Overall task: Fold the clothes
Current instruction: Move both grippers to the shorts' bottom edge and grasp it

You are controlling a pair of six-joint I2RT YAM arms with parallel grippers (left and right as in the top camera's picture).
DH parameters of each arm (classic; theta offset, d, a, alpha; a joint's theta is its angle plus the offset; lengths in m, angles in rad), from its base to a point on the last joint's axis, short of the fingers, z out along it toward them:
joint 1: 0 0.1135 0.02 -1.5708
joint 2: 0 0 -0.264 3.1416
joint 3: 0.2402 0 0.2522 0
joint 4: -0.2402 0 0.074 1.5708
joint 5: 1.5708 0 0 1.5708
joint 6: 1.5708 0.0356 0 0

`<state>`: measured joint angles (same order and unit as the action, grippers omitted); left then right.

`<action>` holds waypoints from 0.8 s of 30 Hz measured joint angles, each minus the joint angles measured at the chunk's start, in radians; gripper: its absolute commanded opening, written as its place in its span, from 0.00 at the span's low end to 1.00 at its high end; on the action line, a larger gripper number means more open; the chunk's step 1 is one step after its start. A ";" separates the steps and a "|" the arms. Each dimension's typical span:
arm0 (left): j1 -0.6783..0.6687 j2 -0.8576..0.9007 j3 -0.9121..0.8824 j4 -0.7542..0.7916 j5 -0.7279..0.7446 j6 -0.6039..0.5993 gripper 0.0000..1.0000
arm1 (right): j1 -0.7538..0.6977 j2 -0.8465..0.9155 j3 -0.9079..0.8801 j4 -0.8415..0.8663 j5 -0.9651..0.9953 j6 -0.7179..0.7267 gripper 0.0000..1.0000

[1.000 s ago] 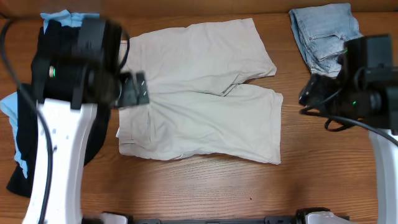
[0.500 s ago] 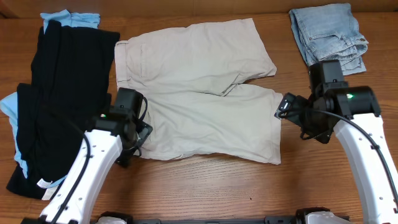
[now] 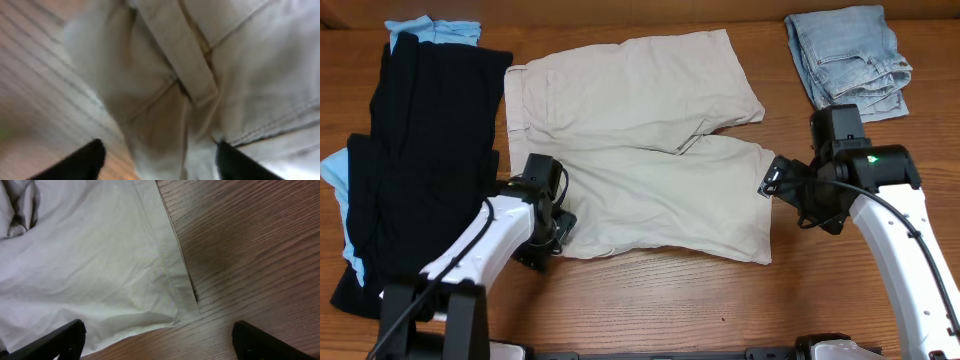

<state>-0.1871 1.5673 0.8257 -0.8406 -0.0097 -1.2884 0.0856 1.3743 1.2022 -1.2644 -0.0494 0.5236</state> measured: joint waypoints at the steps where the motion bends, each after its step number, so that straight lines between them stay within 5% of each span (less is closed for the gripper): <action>1: 0.000 0.011 0.000 0.010 0.003 -0.001 0.40 | 0.000 0.000 -0.003 0.000 0.000 0.000 0.91; 9: 0.010 0.051 0.000 0.027 0.011 0.014 0.05 | 0.004 0.000 -0.036 0.012 -0.053 0.026 0.75; 24: 0.011 0.051 0.002 0.026 0.011 0.094 0.04 | 0.040 0.000 -0.407 0.241 -0.095 0.165 0.60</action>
<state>-0.1761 1.6180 0.8272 -0.8150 0.0013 -1.1946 0.1253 1.3746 0.7952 -1.0237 -0.1444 0.6884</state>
